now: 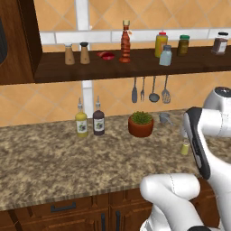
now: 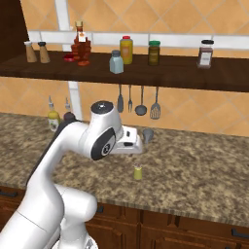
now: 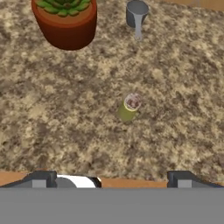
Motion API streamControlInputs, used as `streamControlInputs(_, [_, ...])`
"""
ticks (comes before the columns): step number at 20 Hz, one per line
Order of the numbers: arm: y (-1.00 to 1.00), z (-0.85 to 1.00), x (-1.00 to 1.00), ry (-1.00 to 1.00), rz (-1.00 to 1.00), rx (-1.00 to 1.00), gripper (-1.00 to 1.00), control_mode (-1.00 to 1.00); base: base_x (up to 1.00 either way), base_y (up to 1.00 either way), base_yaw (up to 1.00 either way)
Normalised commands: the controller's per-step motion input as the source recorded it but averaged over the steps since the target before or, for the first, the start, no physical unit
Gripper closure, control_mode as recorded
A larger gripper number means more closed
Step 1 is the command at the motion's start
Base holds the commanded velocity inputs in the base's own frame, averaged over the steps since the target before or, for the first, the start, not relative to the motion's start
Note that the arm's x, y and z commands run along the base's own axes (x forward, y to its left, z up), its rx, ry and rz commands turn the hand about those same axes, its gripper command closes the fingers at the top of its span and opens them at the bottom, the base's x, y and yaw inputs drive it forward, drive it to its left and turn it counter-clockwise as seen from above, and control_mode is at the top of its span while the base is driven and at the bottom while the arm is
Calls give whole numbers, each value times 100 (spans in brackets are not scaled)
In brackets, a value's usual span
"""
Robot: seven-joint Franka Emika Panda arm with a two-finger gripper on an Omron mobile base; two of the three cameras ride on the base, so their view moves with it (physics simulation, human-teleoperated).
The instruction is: Put the shaker and condiment bottle from the counter next to their counterparts in the cabinet.
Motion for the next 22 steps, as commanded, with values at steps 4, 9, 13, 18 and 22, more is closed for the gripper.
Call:
streamControlInputs(4, [-8, 0, 36, 0, 0, 0, -100, -100, 0, 0, 0])
streamControlInputs(9, [-7, 0, 30, 0, 0, 0, -100, -100, 0, 0, 0])
streamControlInputs(13, [-17, 0, 27, 0, 0, 0, -100, -100, 0, 0, 0])
streamControlInputs(18, [-22, 0, 19, 0, 0, 0, -100, -100, 0, 0, 0])
streamControlInputs(22, [-2, -14, 5, 0, 0, 0, -100, -100, 0, 0, 0])
